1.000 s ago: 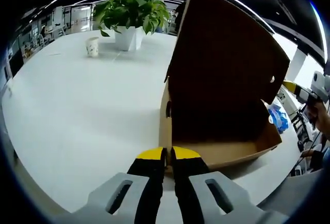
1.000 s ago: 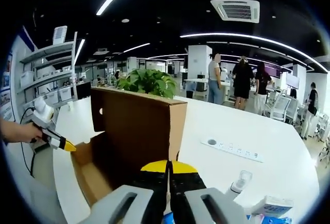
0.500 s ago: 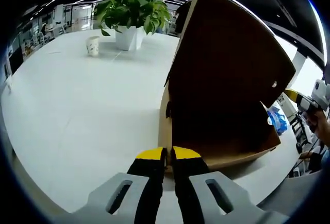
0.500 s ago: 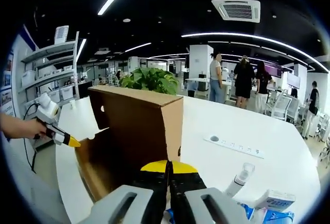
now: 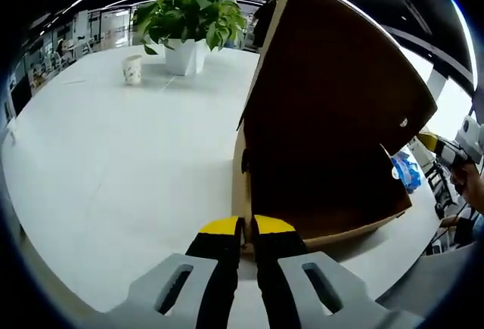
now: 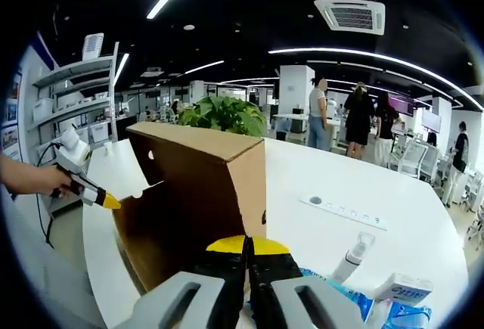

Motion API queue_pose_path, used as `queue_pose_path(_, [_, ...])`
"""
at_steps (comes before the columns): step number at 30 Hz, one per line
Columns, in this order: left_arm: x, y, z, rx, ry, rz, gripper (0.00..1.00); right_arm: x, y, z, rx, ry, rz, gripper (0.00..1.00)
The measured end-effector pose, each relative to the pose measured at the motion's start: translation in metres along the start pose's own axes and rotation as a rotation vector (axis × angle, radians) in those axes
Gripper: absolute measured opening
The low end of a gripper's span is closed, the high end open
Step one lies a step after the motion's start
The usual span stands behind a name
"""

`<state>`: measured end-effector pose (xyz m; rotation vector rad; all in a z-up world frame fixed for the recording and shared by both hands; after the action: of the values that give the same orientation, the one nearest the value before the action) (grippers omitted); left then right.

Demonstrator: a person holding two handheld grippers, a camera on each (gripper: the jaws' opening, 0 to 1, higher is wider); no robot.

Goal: Operate the shoe box by opening the lid, removing the specified soft item, and placing it in the target area until the item is outside and the box remains undamaged.

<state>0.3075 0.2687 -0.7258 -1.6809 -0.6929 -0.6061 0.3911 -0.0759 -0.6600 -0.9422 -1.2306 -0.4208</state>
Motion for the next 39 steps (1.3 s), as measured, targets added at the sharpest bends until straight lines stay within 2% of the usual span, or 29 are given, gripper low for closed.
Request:
queue_pose_path(17, [0.004,-0.006,-0.002,0.005,0.030,-0.006,0.03,-0.006,-0.005,0.004,0.009,0.019,0.000,0.00])
queue_pose_path(30, [0.049,-0.013,-0.005,0.024,0.088,-0.104,0.05,-0.011,-0.008,0.007,0.024,0.017,0.008,0.00])
queue_pose_path(39, [0.070,-0.018,-0.003,0.031,0.111,-0.159,0.06,-0.012,-0.010,0.009,0.036,0.025,0.011,0.00])
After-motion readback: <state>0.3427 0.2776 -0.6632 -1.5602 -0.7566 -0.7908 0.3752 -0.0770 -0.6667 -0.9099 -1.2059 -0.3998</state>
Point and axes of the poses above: the point that each gripper's makers call its tool centre point, and the gripper's own axes: y roughly forward along the fingers, z roughly to its left, x roughly out of its top, the point moved 7 cm from there along -y, roughly backward along the fingers, and after that the axes turned 3 degrees about y, right-handed, at the moved point
